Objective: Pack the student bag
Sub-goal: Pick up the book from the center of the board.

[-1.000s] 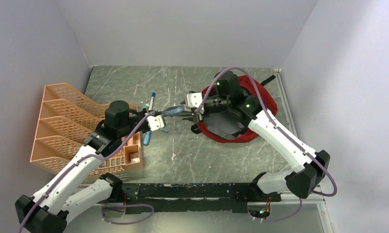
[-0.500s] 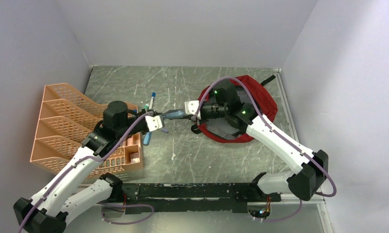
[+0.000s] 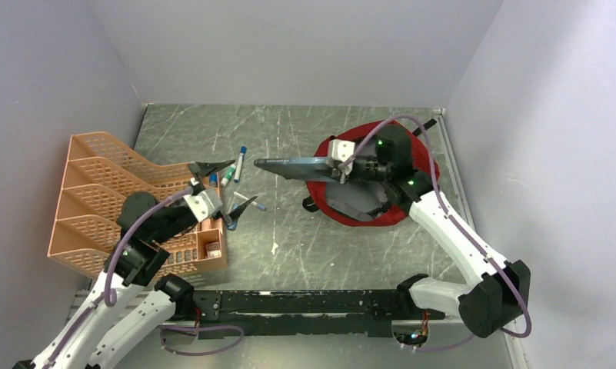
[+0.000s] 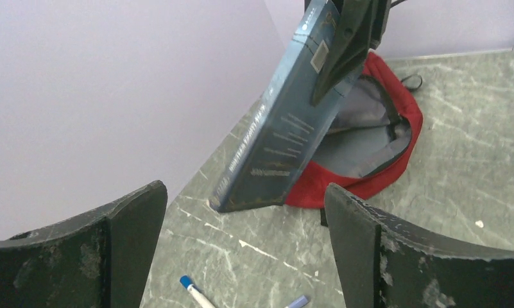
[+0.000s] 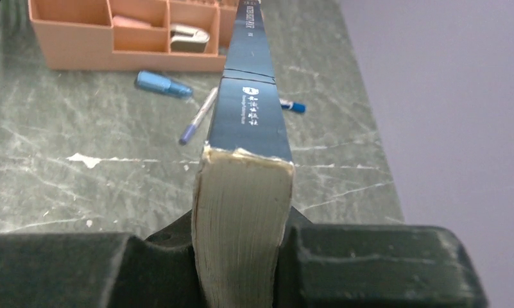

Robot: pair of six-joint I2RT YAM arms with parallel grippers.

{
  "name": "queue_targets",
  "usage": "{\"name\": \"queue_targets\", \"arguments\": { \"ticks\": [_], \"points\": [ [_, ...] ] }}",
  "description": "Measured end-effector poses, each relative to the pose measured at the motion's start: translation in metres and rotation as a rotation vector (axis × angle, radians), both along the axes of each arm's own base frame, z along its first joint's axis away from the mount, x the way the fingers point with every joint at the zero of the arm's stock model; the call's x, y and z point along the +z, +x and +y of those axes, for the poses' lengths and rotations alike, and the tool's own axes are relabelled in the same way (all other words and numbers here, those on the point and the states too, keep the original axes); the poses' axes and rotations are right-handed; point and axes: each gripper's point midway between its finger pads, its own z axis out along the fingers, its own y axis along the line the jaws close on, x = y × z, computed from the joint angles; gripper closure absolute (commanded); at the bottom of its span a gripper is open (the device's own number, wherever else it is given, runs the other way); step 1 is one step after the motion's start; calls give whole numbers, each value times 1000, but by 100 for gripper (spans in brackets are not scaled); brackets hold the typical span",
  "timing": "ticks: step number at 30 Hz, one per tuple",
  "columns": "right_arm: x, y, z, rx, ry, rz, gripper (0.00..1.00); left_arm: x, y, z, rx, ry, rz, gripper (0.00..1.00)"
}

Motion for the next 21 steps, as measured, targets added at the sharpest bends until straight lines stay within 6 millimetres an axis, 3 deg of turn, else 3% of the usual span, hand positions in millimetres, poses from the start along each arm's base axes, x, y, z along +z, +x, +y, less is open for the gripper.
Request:
{"name": "queue_targets", "arguments": {
  "ticks": [3, 7, 21],
  "points": [
    [21, 0, -9, 17, 89, -16, 100, 7, -11, 6, 2, -53, -24, 3],
    [45, -16, -4, 134, 191, -28, 100, 25, -18, 9, -5, -112, -61, 3],
    [92, -72, 0, 443, 326, -33, 100, 47, -24, 11, -20, -209, -94, 7]
  ]
}}
